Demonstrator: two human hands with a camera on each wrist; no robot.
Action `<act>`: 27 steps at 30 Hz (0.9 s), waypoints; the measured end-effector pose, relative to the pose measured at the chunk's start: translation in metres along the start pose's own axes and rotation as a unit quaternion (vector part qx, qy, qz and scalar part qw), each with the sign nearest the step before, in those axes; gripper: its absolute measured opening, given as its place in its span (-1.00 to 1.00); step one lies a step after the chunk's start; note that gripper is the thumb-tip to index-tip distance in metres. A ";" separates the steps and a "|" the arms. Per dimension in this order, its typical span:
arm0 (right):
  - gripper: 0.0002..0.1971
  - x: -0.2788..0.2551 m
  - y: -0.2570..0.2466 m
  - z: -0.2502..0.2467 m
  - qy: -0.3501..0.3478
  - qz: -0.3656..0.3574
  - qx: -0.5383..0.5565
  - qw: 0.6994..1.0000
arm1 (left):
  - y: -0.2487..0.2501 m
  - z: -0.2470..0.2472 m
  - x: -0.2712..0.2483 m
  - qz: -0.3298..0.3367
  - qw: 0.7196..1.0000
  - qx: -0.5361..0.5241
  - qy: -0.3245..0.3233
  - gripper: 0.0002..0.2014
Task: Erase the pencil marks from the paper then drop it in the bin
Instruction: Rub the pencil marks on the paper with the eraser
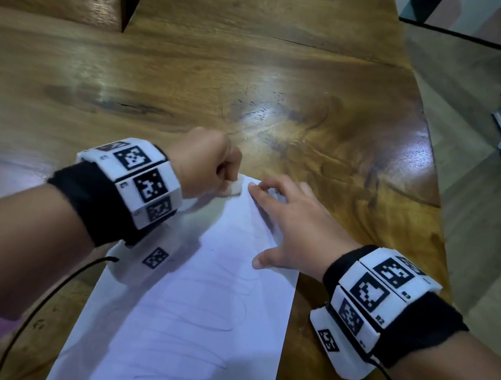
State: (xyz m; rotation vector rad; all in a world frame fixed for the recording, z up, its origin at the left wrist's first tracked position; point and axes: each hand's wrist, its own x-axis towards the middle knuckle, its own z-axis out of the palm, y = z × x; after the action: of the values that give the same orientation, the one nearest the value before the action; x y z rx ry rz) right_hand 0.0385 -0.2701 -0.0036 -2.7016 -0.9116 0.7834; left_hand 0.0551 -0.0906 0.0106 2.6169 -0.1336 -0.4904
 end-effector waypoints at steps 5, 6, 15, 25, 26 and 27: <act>0.07 0.000 -0.001 0.000 0.001 0.002 0.000 1.000 | -0.003 -0.001 -0.001 -0.006 0.998 -0.018 -0.056 -0.90; 0.07 0.000 -0.001 0.000 0.002 0.003 0.002 1.000 | 0.000 -0.001 0.003 -0.006 1.000 -0.020 -0.003 -0.91; 0.10 -0.001 0.000 0.001 0.005 0.012 0.009 1.000 | 0.006 0.011 -0.011 0.008 0.999 -0.023 -0.035 -0.92; 0.09 -0.002 -0.001 0.001 0.002 0.010 0.004 1.000 | 0.001 0.022 -0.022 0.052 0.996 0.017 -0.077 -0.82; 0.08 -0.003 -0.001 0.001 0.004 0.011 0.010 1.000 | 0.001 0.022 -0.022 0.048 0.996 0.020 -0.071 -0.76; 0.07 -0.004 -0.001 0.001 0.010 0.013 0.016 1.000 | 0.002 0.022 -0.022 0.044 0.997 0.019 -0.065 -0.72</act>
State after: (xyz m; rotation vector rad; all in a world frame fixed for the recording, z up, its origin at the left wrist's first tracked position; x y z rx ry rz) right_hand 0.0342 -0.2717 -0.0022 -2.6936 -0.8527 0.7687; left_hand 0.0265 -0.0982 0.0006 2.6027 -0.3014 -0.6333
